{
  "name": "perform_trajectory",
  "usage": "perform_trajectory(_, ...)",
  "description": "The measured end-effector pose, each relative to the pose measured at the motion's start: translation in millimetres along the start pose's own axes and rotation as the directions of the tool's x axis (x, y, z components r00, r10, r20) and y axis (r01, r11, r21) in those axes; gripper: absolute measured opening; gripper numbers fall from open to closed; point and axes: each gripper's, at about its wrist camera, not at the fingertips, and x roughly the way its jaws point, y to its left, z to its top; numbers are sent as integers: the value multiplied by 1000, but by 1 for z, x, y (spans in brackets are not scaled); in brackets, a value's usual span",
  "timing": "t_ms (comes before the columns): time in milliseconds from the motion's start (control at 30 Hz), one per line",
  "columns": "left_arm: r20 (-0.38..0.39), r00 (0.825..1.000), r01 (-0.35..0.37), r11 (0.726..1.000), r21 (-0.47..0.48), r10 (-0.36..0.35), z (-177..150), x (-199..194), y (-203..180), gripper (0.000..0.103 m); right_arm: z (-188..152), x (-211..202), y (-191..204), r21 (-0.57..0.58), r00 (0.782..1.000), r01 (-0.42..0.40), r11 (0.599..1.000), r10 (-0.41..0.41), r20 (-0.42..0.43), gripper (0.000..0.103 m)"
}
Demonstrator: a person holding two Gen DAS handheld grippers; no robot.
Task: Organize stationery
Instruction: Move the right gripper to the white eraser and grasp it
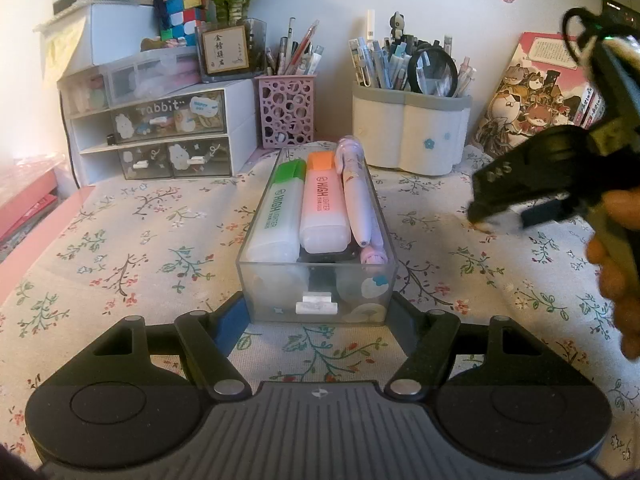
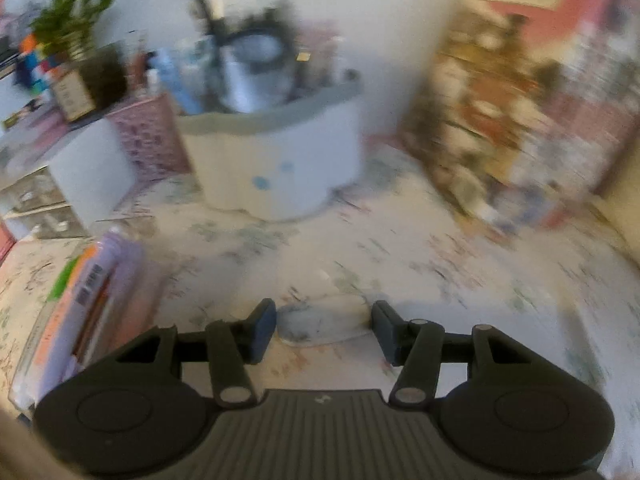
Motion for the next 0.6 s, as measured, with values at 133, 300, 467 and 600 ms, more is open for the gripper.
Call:
perform_trajectory(133, 0, 1000, 2, 1000, 0, -2, 0, 0, 0, 72, -7, -14, 4, 67, 998, -51, 997, 53, -36, 42)
perform_trajectory(300, 0, 1000, 2, 1000, -1, -2, 0, 1, -1, 72, -12, -23, 9, 48, 977, -200, 979, 203, -62, 43)
perform_trajectory(467, 0, 1000, 1, 1000, 0, -1, 0, 1, -1, 72, -9, -30, -9, 11, 973, -229, 973, 229, -2, 43)
perform_trajectory(600, 0, 1000, 3, 1000, 0, -3, 0, 1, -1, 72, -1, -25, -20, -94, 972, -230, 969, 233, 15, 43)
